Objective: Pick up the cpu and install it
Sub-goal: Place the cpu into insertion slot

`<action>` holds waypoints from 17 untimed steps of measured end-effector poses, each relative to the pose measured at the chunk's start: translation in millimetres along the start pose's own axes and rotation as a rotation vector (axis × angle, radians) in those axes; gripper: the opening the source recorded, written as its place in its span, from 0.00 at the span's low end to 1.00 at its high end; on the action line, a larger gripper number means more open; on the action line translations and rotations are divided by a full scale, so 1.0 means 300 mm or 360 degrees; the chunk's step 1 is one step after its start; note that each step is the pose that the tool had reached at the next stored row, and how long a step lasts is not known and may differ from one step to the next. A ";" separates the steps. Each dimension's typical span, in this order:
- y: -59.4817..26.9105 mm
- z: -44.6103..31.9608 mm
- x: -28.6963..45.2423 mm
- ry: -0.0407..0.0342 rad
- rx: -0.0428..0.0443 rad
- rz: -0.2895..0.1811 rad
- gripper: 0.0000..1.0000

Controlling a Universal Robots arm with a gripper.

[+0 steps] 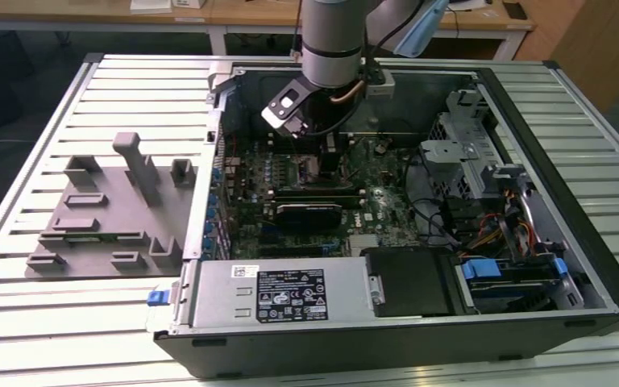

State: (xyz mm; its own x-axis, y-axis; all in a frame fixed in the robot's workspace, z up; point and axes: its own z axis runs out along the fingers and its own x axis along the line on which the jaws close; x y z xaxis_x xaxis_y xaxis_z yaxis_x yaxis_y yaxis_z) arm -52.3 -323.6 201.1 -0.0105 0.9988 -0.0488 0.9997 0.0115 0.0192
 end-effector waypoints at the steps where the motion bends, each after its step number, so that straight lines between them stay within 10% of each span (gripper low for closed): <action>1: 0.000 0.002 0.000 0.0000 0.0000 0.0002 0.55; 17: -0.001 0.019 -0.004 0.0000 0.0001 0.0016 0.55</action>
State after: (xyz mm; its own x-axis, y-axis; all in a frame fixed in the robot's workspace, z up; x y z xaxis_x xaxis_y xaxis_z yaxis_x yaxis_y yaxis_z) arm -52.4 -325.0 195.6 -0.0004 0.9988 -0.0488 0.9998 0.0013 0.0192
